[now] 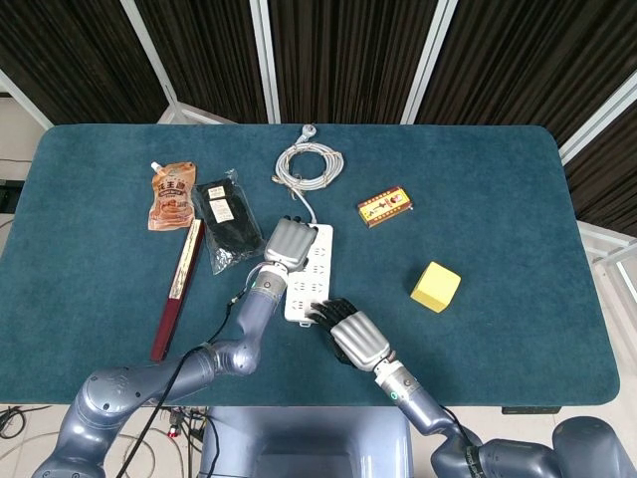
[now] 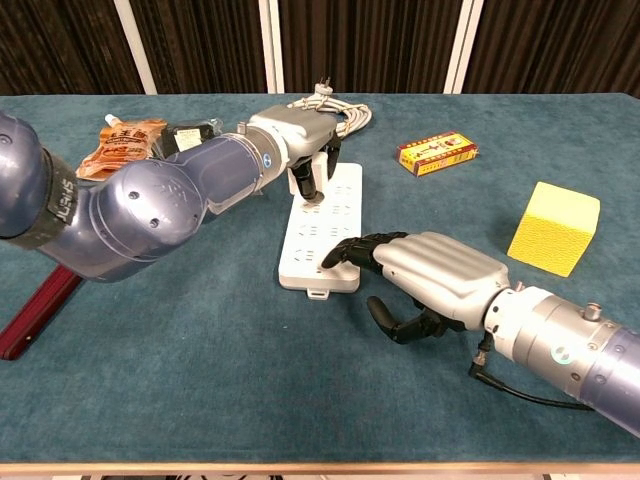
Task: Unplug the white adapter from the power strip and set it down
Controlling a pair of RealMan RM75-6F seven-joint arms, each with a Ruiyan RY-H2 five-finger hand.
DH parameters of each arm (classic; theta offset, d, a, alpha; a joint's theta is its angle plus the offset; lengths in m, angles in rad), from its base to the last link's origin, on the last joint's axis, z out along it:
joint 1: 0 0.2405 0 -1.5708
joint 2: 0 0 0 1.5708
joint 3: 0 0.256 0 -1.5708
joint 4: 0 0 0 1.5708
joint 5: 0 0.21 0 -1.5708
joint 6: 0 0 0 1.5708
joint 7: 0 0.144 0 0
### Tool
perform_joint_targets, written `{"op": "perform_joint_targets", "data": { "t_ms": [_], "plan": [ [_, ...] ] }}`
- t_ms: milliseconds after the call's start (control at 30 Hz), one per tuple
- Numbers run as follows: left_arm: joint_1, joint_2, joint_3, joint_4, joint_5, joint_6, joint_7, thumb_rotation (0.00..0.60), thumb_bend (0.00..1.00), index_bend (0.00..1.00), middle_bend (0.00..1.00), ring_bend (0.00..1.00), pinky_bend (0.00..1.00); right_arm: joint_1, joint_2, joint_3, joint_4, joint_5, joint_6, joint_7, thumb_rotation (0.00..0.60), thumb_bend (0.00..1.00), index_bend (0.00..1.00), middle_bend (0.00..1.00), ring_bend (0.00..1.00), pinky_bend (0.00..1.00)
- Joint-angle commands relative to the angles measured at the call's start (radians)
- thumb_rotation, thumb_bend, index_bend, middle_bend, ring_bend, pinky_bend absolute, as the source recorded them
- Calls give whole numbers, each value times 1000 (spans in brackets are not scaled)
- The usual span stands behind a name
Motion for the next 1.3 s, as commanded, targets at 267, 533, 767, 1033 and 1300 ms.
{"op": "perform_joint_targets", "data": {
  "t_ms": [267, 533, 767, 1033, 1300],
  "plan": [
    [15, 12, 20, -7, 13, -4, 21, 600, 232, 449, 482, 288, 352, -1, -6, 3, 2, 3, -2, -6, 600, 762, 174, 195, 149, 151],
    [20, 0, 21, 13, 15, -7, 23, 600, 232, 449, 489, 288, 352, -1, -13, 5, 12, 4, -4, -2, 600, 762, 175, 195, 149, 151],
    [30, 0, 12, 26, 24, 5, 13, 600, 232, 431, 472, 288, 351, -3, -15, 4, 19, 5, -7, 4, 600, 762, 175, 195, 149, 151],
    [43, 4, 12, 22, 23, 3, 20, 600, 240, 473, 529, 291, 358, -5, -21, 1, 24, 4, -8, 4, 600, 762, 175, 195, 149, 151],
    [43, -19, 9, 38, 45, 11, 4, 600, 396, 653, 715, 343, 387, -6, -20, 3, 24, 5, -7, -1, 600, 761, 175, 195, 149, 151]
  ]
}}
